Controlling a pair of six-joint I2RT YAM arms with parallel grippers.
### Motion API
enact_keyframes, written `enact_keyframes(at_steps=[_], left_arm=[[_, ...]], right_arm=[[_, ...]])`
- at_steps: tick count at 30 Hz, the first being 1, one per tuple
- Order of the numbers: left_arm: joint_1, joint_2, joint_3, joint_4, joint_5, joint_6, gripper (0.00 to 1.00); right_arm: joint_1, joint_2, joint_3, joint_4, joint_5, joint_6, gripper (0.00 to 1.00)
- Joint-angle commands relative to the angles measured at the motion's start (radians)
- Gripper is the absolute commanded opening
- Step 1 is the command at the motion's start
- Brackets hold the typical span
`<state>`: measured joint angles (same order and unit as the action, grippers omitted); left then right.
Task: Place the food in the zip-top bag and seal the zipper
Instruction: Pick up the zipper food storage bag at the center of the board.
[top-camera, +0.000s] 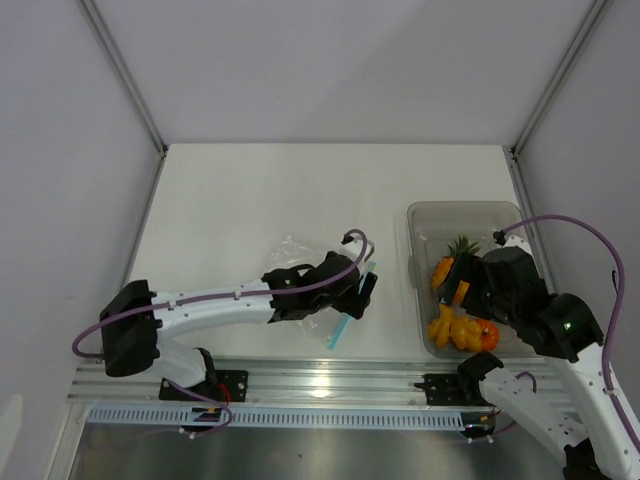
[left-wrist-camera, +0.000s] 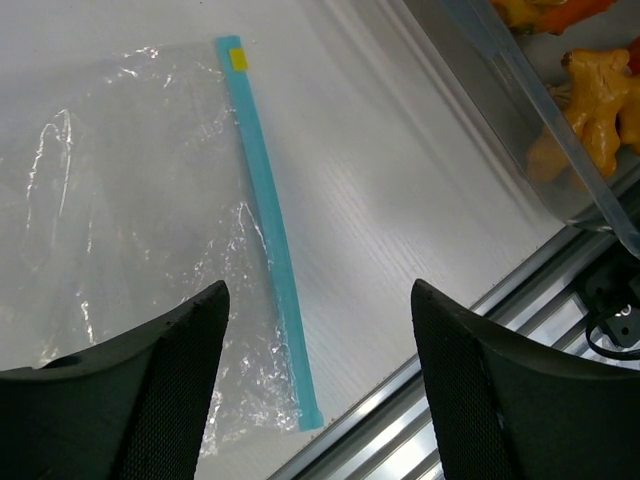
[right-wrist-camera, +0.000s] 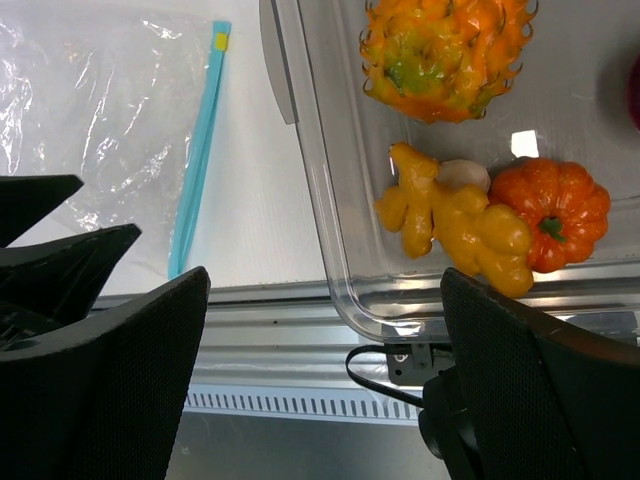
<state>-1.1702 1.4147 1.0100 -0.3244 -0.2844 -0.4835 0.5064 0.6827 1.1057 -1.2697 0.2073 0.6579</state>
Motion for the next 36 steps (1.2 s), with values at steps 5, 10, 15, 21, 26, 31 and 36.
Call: enact_keyframes(at_steps=[5,10,15,21,26,31,36], left_arm=[[-0.020,0.110,0.024,0.061,0.027,0.036,0.69],[-0.023,0.220,0.041,0.012,-0.082,0.000,0.59],[-0.049,0.270,0.027,0.022,-0.163,0.003,0.59],[-0.071,0.335,0.056,0.004,-0.186,-0.013,0.61],[-0.075,0.363,0.058,-0.019,-0.240,-0.035,0.56],[-0.075,0.388,0.052,-0.018,-0.260,-0.041,0.48],[-0.077,0.389,0.047,-0.015,-0.288,-0.041,0.29]], right_arm=[[-0.003,-0.003,-0.006,-0.007,-0.023,0.003,0.99],[-0.005,-0.015,-0.023,-0.005,-0.037,0.008,0.99],[-0.003,-0.034,-0.030,-0.013,-0.036,0.009,0.99],[-0.005,-0.038,-0.038,-0.003,-0.057,0.014,0.99],[-0.003,-0.046,-0.033,-0.003,-0.057,0.019,0.99],[-0.003,-0.057,-0.050,0.004,-0.065,0.026,0.99],[-0.003,-0.055,-0.056,0.009,-0.071,0.028,0.99]])
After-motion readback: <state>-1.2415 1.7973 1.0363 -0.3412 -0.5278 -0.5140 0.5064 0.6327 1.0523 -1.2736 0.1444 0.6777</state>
